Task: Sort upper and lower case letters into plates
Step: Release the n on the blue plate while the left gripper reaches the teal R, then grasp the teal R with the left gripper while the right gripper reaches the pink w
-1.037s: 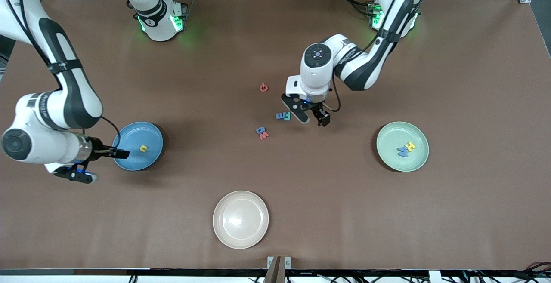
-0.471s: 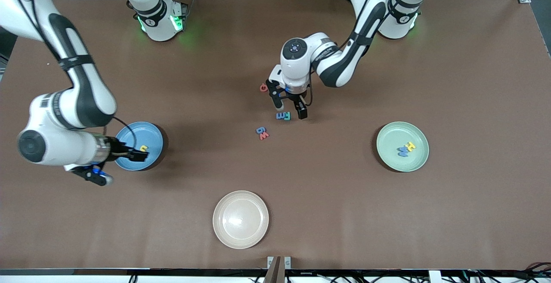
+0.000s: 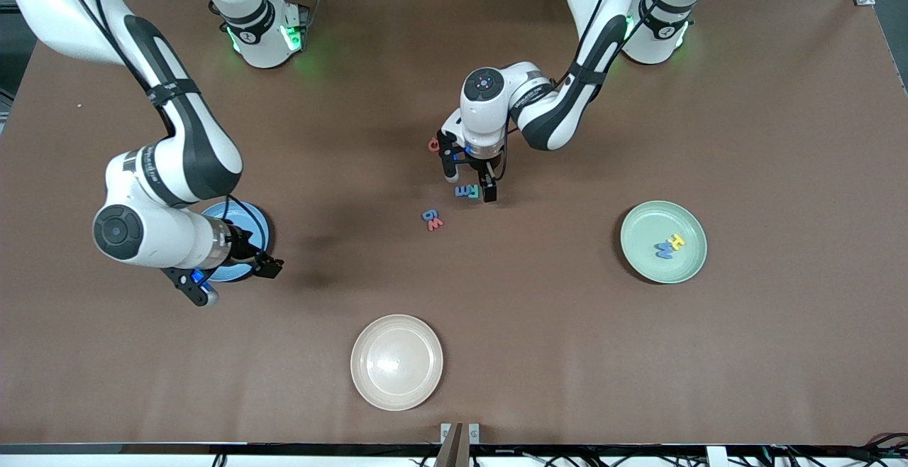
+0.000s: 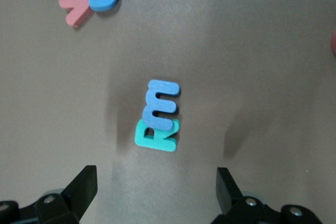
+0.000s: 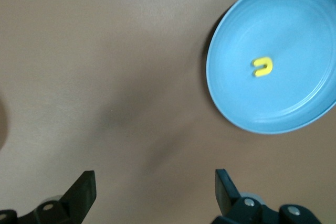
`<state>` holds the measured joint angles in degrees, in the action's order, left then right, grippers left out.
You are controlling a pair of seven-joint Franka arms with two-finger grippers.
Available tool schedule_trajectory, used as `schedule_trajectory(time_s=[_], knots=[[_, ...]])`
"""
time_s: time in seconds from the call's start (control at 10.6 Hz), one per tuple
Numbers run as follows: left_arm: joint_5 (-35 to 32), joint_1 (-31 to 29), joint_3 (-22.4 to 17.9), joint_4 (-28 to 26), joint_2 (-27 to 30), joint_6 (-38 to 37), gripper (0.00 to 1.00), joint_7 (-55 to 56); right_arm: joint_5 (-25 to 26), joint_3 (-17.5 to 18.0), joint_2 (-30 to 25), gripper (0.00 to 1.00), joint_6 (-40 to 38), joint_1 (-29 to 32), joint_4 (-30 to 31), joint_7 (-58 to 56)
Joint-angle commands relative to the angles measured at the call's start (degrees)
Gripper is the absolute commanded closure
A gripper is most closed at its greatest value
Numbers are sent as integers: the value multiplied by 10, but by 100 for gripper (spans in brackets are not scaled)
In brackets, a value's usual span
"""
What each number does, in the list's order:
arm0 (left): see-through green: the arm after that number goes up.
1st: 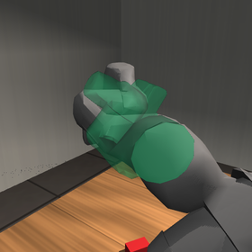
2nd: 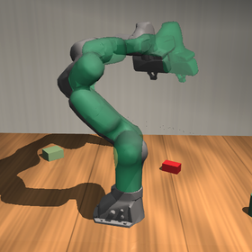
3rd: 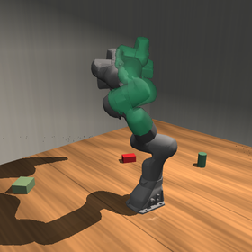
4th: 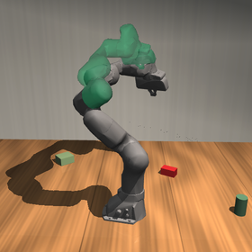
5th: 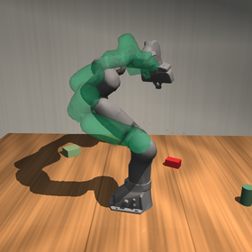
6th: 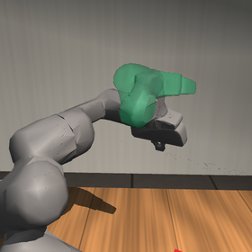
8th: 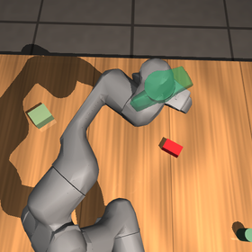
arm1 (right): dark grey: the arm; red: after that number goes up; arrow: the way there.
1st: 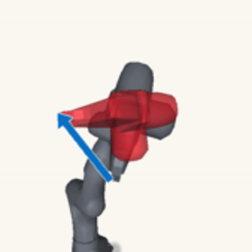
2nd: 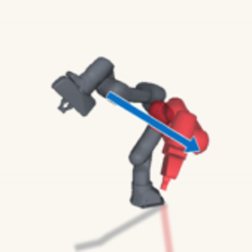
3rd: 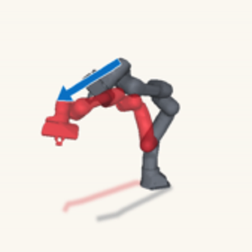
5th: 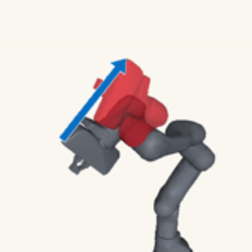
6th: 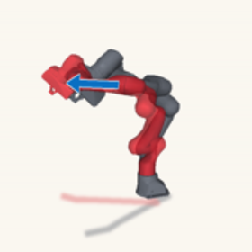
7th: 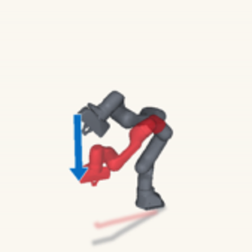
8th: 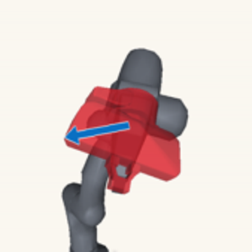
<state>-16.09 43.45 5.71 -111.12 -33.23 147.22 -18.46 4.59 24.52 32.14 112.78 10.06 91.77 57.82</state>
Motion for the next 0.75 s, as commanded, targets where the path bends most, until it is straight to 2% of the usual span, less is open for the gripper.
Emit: schedule_trajectory(time_s=[0.0,0.19,0.38,0.66], knots=[[17,1,-4,40,-29,3,0,-21,-8,-2,12,0,27,-29,-4,64],[26,1,-7,49,-39,3,0,-36,-9,-2,19,0,41,-46,-5,100],[64,1,-8,54,-46,3,0,-65,-9,-1,23,0,44,-68,-4,148],[70,1,-8,54,-47,3,0,-70,-12,-1,32,0,45,-80,-4,190]])
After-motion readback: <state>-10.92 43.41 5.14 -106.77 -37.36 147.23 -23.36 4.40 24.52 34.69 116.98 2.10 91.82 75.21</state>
